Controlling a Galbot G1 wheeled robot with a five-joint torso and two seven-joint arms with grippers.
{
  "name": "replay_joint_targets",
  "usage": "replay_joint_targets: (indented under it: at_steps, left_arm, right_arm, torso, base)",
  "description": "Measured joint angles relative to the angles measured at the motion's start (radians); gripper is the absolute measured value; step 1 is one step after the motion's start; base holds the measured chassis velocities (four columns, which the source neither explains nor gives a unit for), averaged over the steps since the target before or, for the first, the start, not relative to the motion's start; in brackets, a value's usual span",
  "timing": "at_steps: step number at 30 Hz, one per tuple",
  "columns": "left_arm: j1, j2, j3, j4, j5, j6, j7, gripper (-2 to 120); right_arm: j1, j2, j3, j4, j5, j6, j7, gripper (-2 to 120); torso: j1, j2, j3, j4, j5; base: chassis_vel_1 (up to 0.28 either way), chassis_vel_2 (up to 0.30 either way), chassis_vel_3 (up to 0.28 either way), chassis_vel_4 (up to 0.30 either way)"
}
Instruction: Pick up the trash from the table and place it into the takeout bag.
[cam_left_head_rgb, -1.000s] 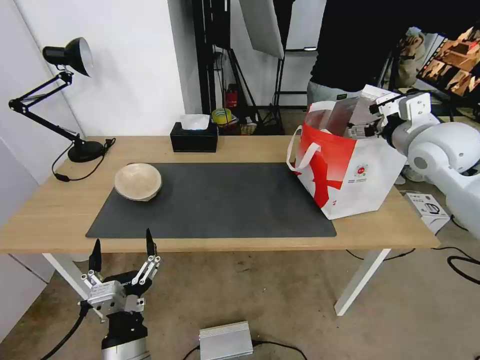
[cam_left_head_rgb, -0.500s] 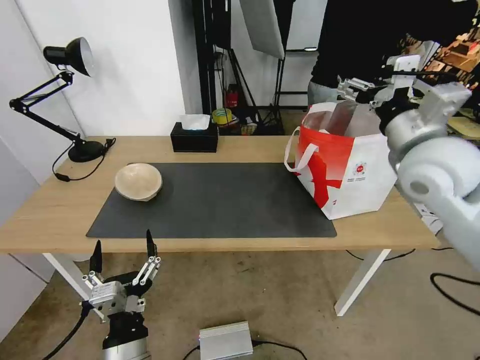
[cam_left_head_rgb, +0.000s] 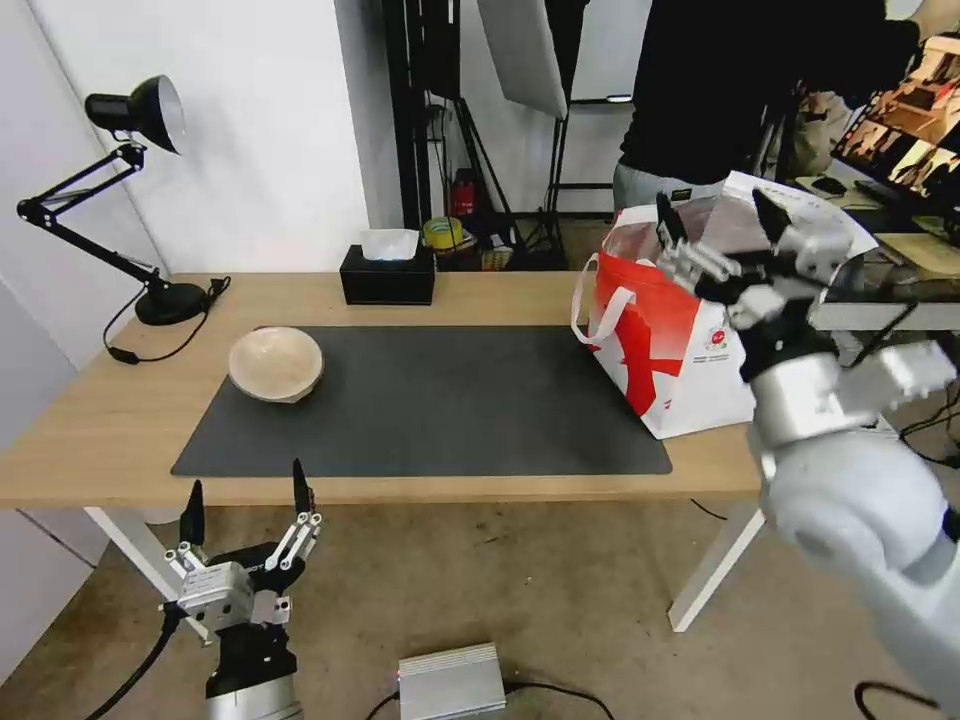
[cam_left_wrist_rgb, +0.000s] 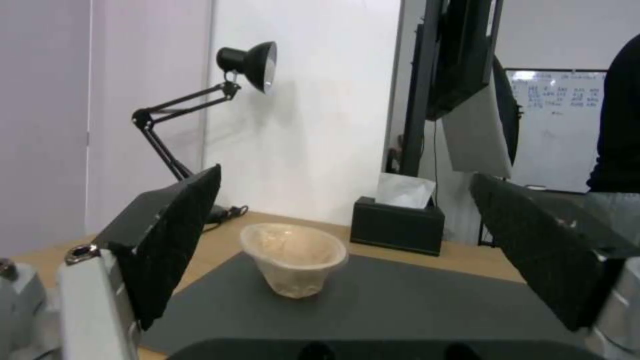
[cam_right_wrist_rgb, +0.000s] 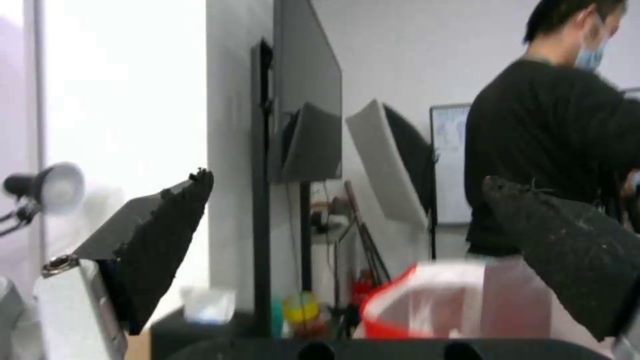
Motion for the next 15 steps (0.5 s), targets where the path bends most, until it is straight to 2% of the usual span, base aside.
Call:
replay_joint_targets:
  at_steps: [9, 15]
  left_arm:
    - [0.008, -0.012, 0.000, -0.005, 0.009, -0.005, -0.001, 100]
    - [0.012, -0.011, -0.007, -0.011, 0.010, -0.006, -0.001, 100]
  right_arm:
    - [-0.170, 0.076, -0.052, 0.054, -0.163, 0.015, 0.059, 100]
    - [-0.340, 0.151, -0.088, 0.071, -0.334, 0.014, 0.106, 100]
  torso:
    - [0.000, 0.000, 0.000, 0.0001, 0.0000]
    - [0.000, 0.000, 0.000, 0.0000, 0.0000]
  base:
    - [0.000, 0.000, 0.000, 0.000]
    - [0.000, 0.000, 0.000, 0.000]
